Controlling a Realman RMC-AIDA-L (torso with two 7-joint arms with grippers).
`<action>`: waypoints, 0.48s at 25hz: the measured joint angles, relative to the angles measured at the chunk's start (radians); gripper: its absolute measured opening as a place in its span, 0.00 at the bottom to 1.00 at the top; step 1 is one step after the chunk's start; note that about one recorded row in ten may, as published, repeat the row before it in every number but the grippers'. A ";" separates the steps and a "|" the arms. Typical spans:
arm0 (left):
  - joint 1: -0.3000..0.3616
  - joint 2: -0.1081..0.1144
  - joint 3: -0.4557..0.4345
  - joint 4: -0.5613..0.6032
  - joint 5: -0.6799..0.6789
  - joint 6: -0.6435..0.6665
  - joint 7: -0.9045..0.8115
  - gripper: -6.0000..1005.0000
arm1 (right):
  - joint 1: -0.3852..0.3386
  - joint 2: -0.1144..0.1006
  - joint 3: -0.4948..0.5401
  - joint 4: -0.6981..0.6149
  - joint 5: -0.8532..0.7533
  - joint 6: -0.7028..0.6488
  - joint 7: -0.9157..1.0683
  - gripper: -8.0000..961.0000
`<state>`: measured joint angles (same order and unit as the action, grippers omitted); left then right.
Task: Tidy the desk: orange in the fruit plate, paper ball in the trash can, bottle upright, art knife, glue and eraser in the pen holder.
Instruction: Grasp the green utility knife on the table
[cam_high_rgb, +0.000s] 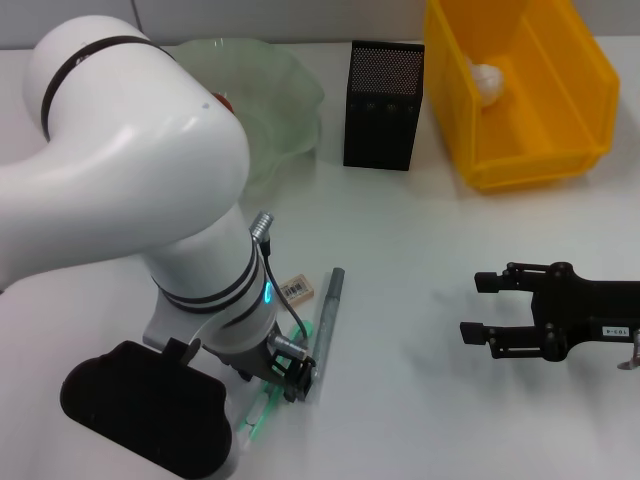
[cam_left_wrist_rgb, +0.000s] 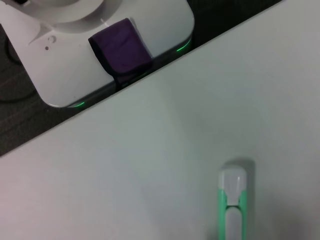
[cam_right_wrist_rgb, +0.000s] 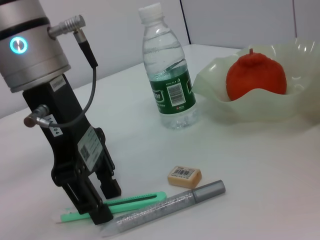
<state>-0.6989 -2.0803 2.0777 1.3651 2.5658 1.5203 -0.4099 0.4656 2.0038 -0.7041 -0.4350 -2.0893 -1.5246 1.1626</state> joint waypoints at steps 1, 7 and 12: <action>0.000 0.000 0.003 0.005 0.000 0.001 -0.005 0.49 | 0.000 0.000 0.000 0.000 0.000 0.000 0.000 0.80; -0.011 0.000 0.031 0.032 0.003 0.012 -0.064 0.45 | -0.001 0.001 -0.005 -0.001 0.000 -0.003 -0.001 0.80; -0.026 0.000 0.053 0.028 0.003 0.013 -0.099 0.43 | -0.002 0.001 -0.009 -0.001 -0.002 -0.006 -0.013 0.80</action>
<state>-0.7247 -2.0800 2.1303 1.3934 2.5687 1.5333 -0.5093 0.4633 2.0047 -0.7136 -0.4357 -2.0908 -1.5306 1.1501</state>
